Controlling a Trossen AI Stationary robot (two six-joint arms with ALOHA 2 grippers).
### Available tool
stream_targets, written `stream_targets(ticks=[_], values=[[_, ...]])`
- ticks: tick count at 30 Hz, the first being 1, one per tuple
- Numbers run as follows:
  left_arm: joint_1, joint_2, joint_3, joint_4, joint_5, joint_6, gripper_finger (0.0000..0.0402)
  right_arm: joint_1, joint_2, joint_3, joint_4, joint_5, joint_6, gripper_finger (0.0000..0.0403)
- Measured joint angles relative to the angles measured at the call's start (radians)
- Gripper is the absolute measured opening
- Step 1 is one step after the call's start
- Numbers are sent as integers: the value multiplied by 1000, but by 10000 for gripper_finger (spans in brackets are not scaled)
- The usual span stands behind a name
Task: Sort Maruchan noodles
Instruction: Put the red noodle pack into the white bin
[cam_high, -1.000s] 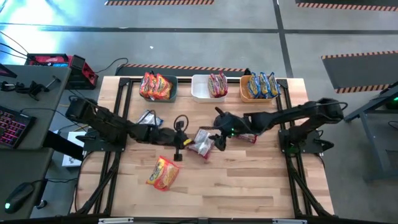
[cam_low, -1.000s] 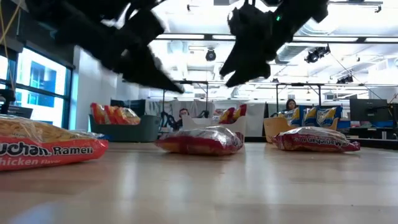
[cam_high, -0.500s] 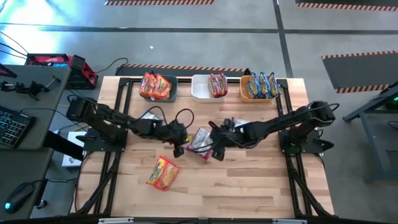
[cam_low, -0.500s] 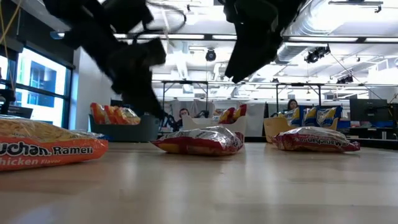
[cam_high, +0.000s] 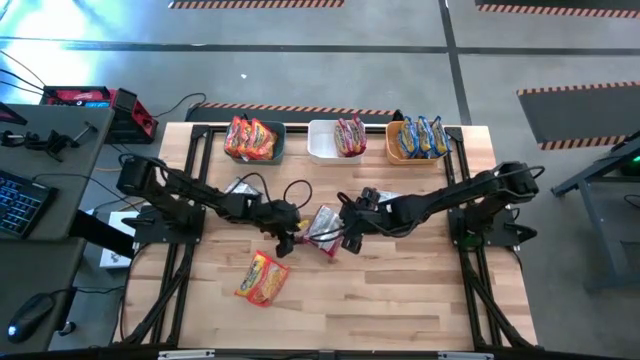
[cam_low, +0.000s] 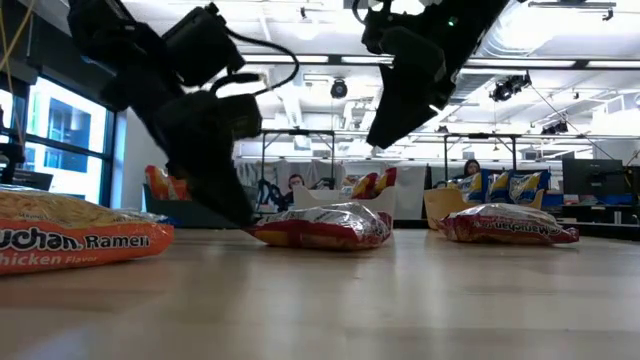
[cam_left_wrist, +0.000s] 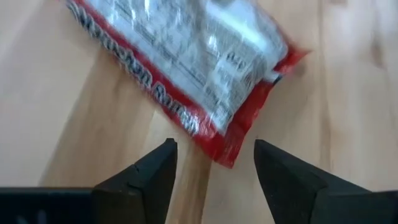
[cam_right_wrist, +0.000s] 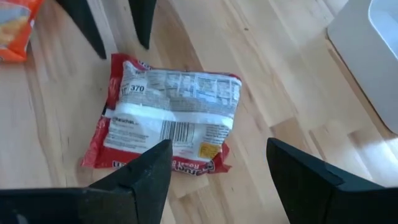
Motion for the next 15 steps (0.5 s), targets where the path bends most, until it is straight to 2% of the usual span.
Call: stream_targets(ticks=[4, 8, 11, 15], values=[[-13, 80, 1, 126, 12, 20, 196, -1, 0, 0, 13, 4, -9, 241], [-21, 134, 1, 198, -4, 69, 168, 0, 0, 0, 21, 19, -18, 241], [-24, 144, 1, 208, 7, 103, 127, 0, 0, 0, 24, 20, -19, 241], [-25, 145, 0, 213, 52, 156, 45, 0, 1, 0, 39, 8, -16, 241]])
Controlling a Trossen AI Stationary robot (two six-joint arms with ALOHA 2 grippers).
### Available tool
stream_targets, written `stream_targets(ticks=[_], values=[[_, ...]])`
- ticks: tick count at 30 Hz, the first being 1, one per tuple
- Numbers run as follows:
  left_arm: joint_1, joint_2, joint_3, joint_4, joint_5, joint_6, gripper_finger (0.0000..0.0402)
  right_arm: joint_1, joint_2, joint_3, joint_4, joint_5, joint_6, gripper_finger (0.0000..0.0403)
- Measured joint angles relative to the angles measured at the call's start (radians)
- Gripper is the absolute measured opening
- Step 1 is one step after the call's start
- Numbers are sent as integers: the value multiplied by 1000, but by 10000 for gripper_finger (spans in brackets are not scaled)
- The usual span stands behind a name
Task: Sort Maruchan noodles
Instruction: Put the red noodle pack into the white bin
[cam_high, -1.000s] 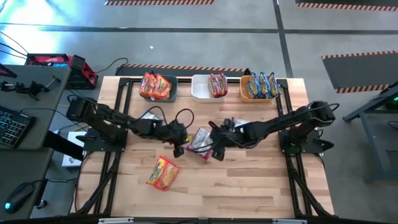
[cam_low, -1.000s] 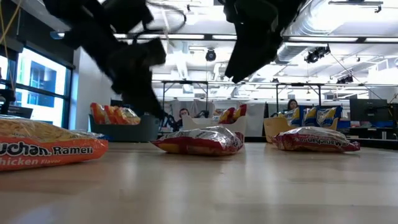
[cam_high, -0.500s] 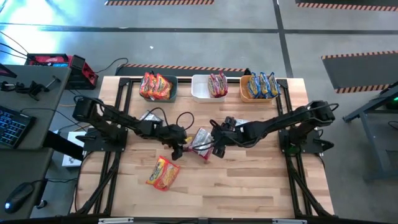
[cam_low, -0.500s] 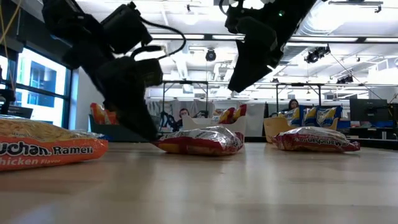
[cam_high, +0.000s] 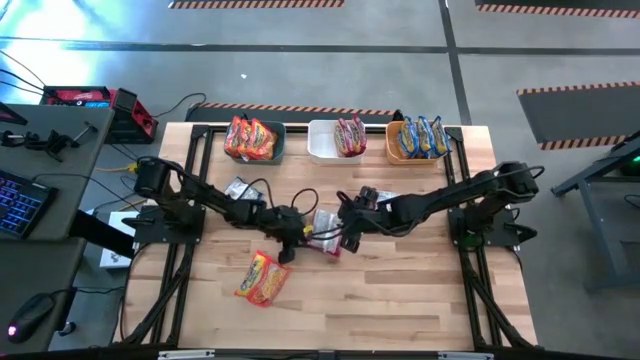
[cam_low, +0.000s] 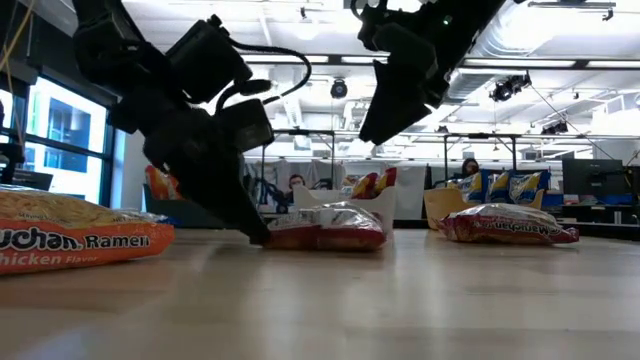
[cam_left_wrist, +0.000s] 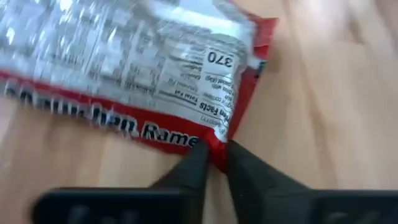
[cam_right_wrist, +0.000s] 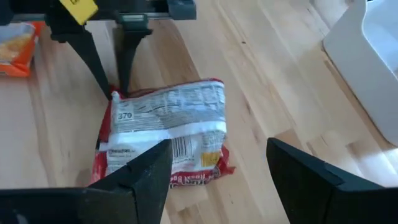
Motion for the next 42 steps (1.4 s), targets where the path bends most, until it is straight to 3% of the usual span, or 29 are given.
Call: stream_targets(ticks=[3, 12, 21, 26, 31, 42], values=[[9, 1, -1, 70, 31, -8, 9, 0, 7, 0, 16, -20, -1, 241], [87, 1, 90, 168, 83, -152, 2, 47, 33, -1, 55, -59, -100, 253], [109, 1, 195, 170, 138, -138, 1, 72, 53, 0, 1, 87, -104, 294], [113, 1, 205, 170, 141, -133, 1, 60, 83, 0, -21, 86, -141, 290], [113, 0, 206, 184, 140, -134, 1, 58, 84, 0, -10, 70, -140, 246], [136, -20, 206, 180, 165, -128, 10, 52, 83, 0, 6, 38, -137, 84]])
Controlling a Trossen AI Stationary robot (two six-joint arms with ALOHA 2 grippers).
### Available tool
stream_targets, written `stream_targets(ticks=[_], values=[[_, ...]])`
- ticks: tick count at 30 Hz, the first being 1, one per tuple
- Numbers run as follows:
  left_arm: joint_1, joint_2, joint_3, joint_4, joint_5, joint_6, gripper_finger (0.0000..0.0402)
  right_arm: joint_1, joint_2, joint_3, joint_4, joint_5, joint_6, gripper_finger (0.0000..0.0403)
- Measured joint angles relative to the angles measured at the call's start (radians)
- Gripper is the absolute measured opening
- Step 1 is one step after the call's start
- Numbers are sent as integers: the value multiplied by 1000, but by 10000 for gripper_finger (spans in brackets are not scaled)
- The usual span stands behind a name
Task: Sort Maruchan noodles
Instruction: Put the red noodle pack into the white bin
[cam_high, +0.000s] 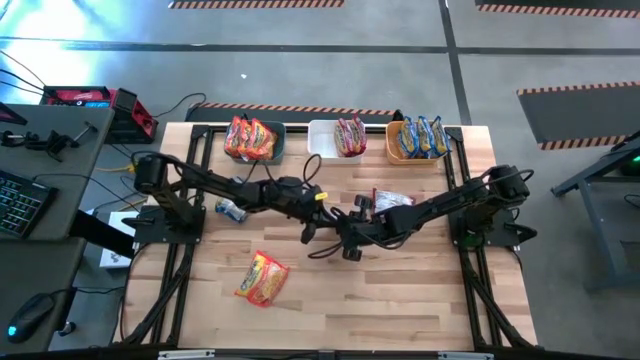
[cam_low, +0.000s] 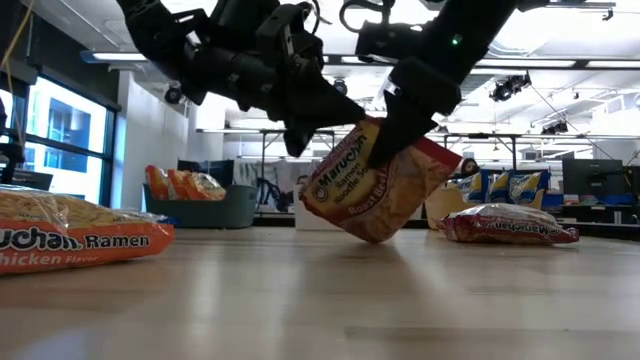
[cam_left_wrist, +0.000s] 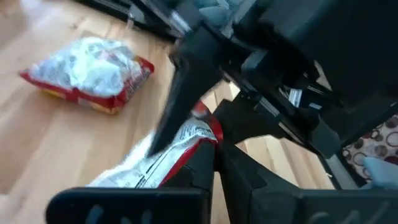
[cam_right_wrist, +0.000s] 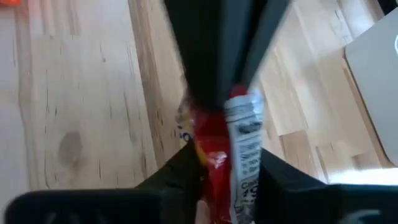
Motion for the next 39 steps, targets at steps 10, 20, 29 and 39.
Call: stream_targets(ticks=[10, 20, 29, 39], values=[[4, -209, -52, -237, -154, 145, 99, -2, 0, 0, 16, 59, 12, 4], [1, -436, -431, 72, -258, 41, 136, -13, -1, -19, 155, 96, 72, 2], [-8, -463, -678, 381, -274, -25, 158, -13, -24, -58, 475, 143, 18, 1], [-2, -469, -677, 602, -205, 217, 210, -13, -126, -58, 669, 46, -150, 0]])
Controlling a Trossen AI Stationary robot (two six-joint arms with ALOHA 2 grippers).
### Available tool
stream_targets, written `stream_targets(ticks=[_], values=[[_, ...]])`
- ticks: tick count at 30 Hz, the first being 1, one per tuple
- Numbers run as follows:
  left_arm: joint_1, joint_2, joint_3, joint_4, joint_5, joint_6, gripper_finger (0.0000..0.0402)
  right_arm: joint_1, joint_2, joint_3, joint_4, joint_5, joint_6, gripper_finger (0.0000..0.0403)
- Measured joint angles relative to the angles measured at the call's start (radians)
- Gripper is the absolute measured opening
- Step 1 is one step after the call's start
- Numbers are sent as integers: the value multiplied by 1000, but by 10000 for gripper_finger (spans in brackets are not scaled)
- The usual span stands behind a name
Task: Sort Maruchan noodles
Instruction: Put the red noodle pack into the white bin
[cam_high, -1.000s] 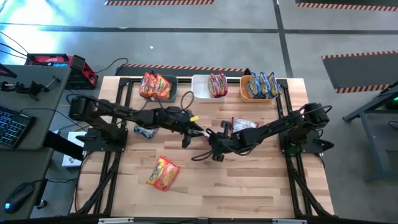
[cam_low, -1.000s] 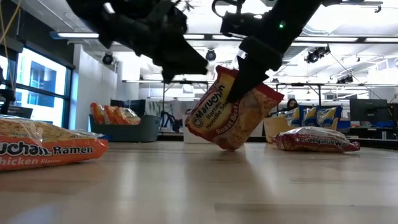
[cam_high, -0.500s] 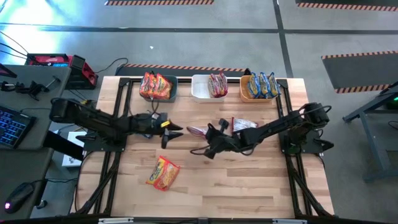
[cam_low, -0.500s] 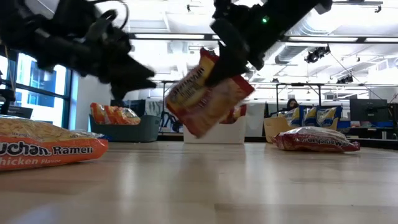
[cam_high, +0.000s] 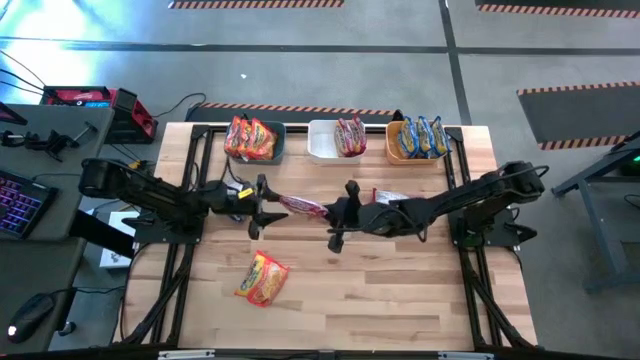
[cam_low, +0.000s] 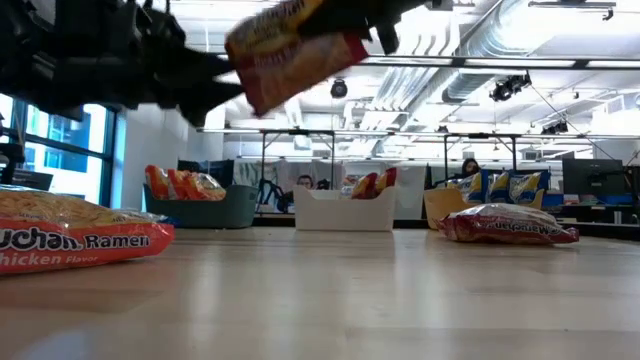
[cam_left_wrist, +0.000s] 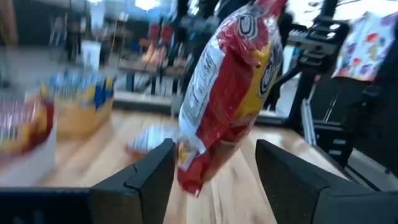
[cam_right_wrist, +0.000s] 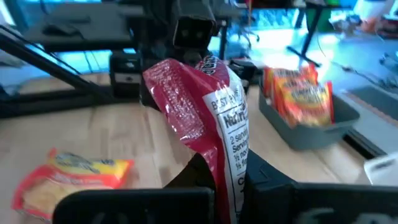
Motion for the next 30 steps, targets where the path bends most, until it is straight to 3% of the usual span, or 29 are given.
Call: stream_targets(ticks=[5, 10, 17, 25, 30], values=[[0, -1, 33, 38, 30, 79, 213, -1, -17, 0, 23, -53, -22, 0], [-3, -1, 77, 34, 157, 122, 210, -5, -17, 0, 19, -63, -20, 0], [3, 0, 85, -1, 182, 155, 139, -6, -17, 0, -11, -59, 5, 5], [61, 0, 85, -2, 250, 151, 18, -8, -24, 12, -93, -40, 1, 104], [108, 0, 85, -13, 265, 110, 13, -16, -61, 107, -392, -6, 28, 180]])
